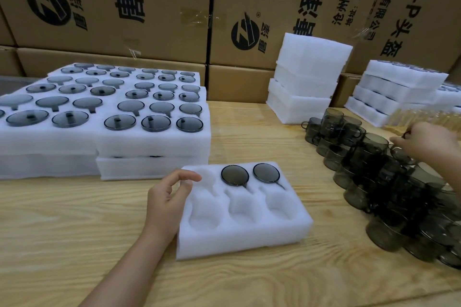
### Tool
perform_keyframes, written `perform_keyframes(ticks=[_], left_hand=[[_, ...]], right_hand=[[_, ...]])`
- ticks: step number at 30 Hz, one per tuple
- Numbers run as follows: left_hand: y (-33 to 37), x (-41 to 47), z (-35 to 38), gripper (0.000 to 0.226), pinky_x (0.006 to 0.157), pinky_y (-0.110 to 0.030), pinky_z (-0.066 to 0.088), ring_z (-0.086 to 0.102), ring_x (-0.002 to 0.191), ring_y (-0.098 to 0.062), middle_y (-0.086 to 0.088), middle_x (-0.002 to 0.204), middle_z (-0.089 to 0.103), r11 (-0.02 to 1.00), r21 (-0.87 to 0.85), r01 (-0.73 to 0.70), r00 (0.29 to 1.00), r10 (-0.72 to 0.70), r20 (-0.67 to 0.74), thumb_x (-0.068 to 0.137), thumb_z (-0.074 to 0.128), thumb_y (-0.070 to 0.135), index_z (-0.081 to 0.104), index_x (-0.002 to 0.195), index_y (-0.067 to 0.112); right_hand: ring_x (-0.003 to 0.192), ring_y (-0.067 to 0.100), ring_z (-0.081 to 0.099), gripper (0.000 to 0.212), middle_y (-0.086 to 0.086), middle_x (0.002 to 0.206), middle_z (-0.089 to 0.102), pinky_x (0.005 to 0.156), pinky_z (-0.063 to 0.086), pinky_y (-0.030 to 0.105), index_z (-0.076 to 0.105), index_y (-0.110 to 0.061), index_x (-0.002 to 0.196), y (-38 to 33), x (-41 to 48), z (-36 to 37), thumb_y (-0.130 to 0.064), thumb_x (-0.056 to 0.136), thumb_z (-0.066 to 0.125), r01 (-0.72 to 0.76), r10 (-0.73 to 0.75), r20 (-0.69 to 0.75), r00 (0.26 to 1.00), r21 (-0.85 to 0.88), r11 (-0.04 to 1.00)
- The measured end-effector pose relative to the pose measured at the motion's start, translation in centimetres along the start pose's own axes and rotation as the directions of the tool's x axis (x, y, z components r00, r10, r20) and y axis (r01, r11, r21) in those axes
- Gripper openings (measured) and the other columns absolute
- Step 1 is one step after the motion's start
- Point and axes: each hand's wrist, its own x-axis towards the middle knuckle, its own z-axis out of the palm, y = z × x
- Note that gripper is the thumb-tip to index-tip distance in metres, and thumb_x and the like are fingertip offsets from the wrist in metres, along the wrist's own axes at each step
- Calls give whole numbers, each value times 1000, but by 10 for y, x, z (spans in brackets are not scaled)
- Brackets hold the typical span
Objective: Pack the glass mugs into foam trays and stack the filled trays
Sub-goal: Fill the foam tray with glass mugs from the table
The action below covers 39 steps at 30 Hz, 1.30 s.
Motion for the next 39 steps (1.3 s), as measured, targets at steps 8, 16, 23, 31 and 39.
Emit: perform_keyframes(ticks=[8, 16, 23, 31, 39], left_hand=[[1, 0, -1, 17, 84, -25, 44, 63, 93, -9, 3, 88, 72, 1000, -6, -20, 999, 20, 33, 76, 54, 17, 69, 81, 15], [9, 4, -7, 54, 86, -18, 46, 60, 104, -13, -3, 106, 70, 961, -277, 8, 986, 38, 162, 71, 64, 15, 52, 124, 21], [10, 7, -6, 53, 95, -20, 45, 58, 117, -8, 7, 116, 69, 976, -218, 5, 961, 55, 272, 71, 72, 24, 58, 122, 16], [7, 17, -6, 46, 93, -22, 50, 64, 109, -10, 2, 114, 70, 960, -269, 75, 996, -57, 76, 87, 46, 36, 61, 121, 11], [1, 19, -5, 21, 77, -18, 52, 66, 97, -9, 6, 100, 74, 935, -337, 109, 994, -114, 7, 95, 49, 6, 66, 106, 13]], right_hand=[[94, 30, 54, 40, 11, 96, 60, 77, 50, 43, 61, -15, 106, -67, -85, -33, -48, 82, 60, 350, -225, -331, 917, 392, 851], [70, 1, 56, 21, -11, 70, 62, 54, 40, 11, 64, -28, 80, -173, -191, -30, -48, 76, 69, 340, -436, -95, 895, 777, 530], [70, 11, 60, 27, -9, 68, 62, 56, 45, 25, 61, -23, 72, -235, -223, -12, -49, 74, 67, 203, -531, 70, 845, 875, 439], [70, 12, 56, 55, 0, 116, 51, 59, 49, 19, 46, -27, 131, -243, -221, -23, -31, 81, 68, 318, -821, 123, 558, 882, 349], [58, 10, 55, 49, -1, 79, 61, 44, 38, 22, 56, -27, 105, -246, -195, -22, -60, 71, 68, 336, -677, 79, 731, 822, 459]])
